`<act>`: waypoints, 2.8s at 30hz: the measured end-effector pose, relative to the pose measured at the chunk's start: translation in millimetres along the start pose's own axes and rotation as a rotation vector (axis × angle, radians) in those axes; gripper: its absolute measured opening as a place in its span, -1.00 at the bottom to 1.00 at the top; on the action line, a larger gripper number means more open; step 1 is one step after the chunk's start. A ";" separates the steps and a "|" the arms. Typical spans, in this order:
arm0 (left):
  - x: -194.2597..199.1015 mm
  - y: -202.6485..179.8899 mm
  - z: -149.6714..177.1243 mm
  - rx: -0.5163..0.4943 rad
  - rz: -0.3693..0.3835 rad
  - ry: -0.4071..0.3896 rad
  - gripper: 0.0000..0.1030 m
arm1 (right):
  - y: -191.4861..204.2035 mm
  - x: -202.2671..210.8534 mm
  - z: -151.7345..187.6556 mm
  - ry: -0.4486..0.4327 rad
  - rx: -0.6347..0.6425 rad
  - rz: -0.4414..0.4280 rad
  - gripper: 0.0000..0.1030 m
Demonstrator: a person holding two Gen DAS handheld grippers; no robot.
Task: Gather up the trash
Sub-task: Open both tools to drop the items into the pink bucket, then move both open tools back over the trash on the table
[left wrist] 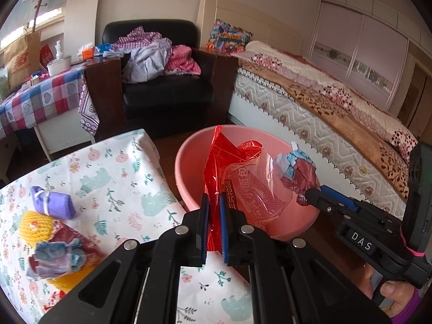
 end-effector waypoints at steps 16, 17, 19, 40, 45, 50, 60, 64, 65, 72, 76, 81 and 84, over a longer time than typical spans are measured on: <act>-16.3 -14.9 6.0 -0.009 0.028 0.024 -0.30 | -7.4 -9.2 1.8 0.023 -0.020 0.015 -0.42; -14.8 -15.3 5.3 -0.010 0.031 0.017 -0.30 | -7.5 -9.0 1.7 0.023 -0.021 0.014 -0.42; -10.9 -16.0 3.9 -0.012 0.037 0.007 -0.29 | -7.1 -8.5 0.9 0.021 -0.020 0.011 -0.41; 45.4 -3.7 7.5 0.002 0.054 -0.059 -0.17 | 20.7 13.9 -1.1 0.005 0.022 -0.052 -0.16; 73.4 14.1 12.4 -0.001 0.027 -0.100 -0.13 | 38.7 18.4 2.7 0.015 0.044 -0.081 -0.16; 108.4 45.0 24.2 0.010 -0.038 -0.145 -0.09 | 58.3 22.2 8.1 0.028 0.076 -0.108 -0.17; 164.4 125.9 75.4 0.117 -0.177 -0.115 -0.03 | 96.6 21.7 23.9 0.068 0.139 -0.173 -0.17; 165.6 150.8 97.5 0.201 -0.171 -0.061 -0.03 | 109.8 19.7 30.5 0.085 0.163 -0.194 -0.17; 163.8 154.3 101.6 0.211 -0.170 -0.050 -0.03 | 112.6 19.0 31.8 0.090 0.168 -0.198 -0.17; 136.6 161.0 118.4 0.288 -0.125 0.061 -0.03 | 118.7 17.9 36.1 0.106 0.183 -0.207 -0.17; 123.1 157.1 116.4 0.285 -0.131 0.072 -0.03 | 120.7 15.1 38.9 0.122 0.180 -0.213 -0.17; 116.1 156.6 117.0 0.279 -0.148 0.091 -0.37 | 133.2 17.6 42.3 0.125 0.222 -0.239 -0.17; 118.4 163.4 120.2 0.307 -0.151 0.092 -0.54 | 142.0 19.7 45.5 0.123 0.251 -0.252 -0.17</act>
Point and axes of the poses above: each gripper's, at about its wrist camera, not at the fingertips, and x roughly against the way its jaws point, y to its left, z to its underside, the point moved 4 cm from there along -x, roughly the way its jaws point, and after that the axes turned 3 degrees about -y, right-handed, at the moved point
